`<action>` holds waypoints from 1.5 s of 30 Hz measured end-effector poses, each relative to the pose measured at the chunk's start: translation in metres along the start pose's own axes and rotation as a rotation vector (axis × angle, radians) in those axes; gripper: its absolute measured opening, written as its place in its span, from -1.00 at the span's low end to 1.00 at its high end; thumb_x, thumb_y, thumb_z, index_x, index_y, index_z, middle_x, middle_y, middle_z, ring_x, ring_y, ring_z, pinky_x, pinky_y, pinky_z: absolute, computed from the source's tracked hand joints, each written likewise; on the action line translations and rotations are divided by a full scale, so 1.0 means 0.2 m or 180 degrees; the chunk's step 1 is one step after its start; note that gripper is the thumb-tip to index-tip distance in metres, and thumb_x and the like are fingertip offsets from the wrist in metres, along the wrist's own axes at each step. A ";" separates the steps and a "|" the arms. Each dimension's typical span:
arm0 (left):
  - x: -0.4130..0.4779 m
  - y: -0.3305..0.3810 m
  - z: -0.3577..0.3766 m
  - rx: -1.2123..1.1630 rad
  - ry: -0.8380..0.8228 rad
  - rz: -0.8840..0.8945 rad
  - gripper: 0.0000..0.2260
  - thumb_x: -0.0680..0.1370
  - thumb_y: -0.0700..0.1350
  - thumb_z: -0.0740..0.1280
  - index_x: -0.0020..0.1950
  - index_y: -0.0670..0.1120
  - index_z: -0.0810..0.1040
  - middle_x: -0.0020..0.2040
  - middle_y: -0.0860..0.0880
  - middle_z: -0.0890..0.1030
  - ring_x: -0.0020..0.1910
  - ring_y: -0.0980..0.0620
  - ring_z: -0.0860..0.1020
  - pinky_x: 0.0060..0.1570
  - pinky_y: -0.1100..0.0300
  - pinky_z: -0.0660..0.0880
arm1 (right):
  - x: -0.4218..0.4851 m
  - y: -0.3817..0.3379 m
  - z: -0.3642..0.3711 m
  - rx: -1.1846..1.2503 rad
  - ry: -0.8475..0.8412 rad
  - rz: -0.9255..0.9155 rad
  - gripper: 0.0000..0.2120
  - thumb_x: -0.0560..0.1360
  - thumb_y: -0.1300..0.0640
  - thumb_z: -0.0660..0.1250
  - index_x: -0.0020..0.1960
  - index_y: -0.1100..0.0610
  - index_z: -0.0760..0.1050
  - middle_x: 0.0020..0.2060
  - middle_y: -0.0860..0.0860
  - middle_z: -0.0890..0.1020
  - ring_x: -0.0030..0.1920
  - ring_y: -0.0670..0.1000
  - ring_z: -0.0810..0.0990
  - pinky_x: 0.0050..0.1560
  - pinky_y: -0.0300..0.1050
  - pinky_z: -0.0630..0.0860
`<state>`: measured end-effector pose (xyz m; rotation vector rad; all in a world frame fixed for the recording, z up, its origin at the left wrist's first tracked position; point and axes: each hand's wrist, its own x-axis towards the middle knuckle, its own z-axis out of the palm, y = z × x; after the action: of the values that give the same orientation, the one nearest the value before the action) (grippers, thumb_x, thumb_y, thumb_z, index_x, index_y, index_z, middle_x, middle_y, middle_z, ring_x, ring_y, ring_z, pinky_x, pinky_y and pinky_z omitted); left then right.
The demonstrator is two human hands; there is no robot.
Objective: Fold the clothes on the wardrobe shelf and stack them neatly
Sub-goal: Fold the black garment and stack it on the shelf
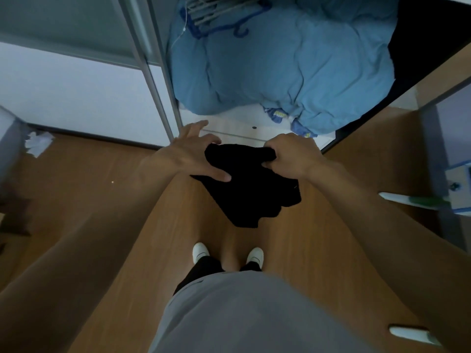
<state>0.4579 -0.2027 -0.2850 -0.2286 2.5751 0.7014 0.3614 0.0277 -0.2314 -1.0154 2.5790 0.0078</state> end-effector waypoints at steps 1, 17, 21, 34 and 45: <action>0.01 0.03 0.02 0.0006 0.0052 0.0250 0.05 0.09 0.57 0.38 0.51 0.22 0.24 0.60 0.15 0.04 0.57 0.05 0.02 0.51 -0.05 0.06 | 0.02 -0.03 -0.02 -0.0052 -0.0049 -0.0122 -0.86 0.50 -0.03 0.33 -0.16 0.03 0.51 -0.09 0.02 0.62 -0.02 0.13 0.59 -0.32 -0.10 0.18; 0.14 0.06 -0.28 -0.2563 0.1569 0.0121 -0.82 0.58 -0.01 0.40 -0.12 -0.11 0.60 -0.22 -0.02 0.65 -0.24 0.11 0.63 -0.23 0.23 0.55 | 0.16 -0.20 -0.15 0.4495 -0.0955 0.1496 -0.24 0.52 -0.46 0.06 0.26 0.19 0.51 0.05 0.19 0.71 0.03 0.13 0.72 0.18 0.20 0.56; 0.17 0.16 -0.45 -0.2352 0.1751 0.0658 -0.82 0.56 -0.04 0.42 -0.23 0.08 0.53 -0.34 0.22 0.61 -0.35 0.36 0.55 -0.35 0.47 0.39 | 0.36 -0.15 -0.33 0.6535 -0.0560 0.1511 -0.01 0.38 -0.59 0.07 0.57 0.06 0.17 0.44 0.38 0.31 0.34 0.47 0.40 0.22 0.47 0.40; 0.52 0.45 -1.22 -0.1945 0.1388 0.2594 -0.56 0.43 -0.33 0.13 0.27 -0.34 0.53 0.29 -0.06 0.48 0.24 0.20 0.45 0.32 0.32 0.29 | 0.79 -0.01 -1.09 0.6923 0.0940 -0.0722 -0.63 0.54 -0.09 0.27 -0.07 0.21 0.65 -0.21 0.09 0.66 -0.20 0.04 0.66 -0.14 -0.10 0.61; 1.14 0.62 -2.04 -0.0507 0.3379 0.1509 -0.62 0.71 -0.13 0.08 0.54 0.00 0.32 0.56 0.05 0.30 0.56 0.02 0.19 0.49 -0.34 -0.08 | 1.69 0.10 -1.70 0.7392 0.0619 -0.1738 -0.67 0.39 0.02 0.28 0.05 0.17 0.63 -0.12 0.12 0.64 -0.06 0.07 0.65 0.10 -0.05 0.53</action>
<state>0.0647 -0.3161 -0.0268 -0.0198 3.6471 1.1931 0.0066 -0.2258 -0.0324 -0.4194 0.7191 -2.3383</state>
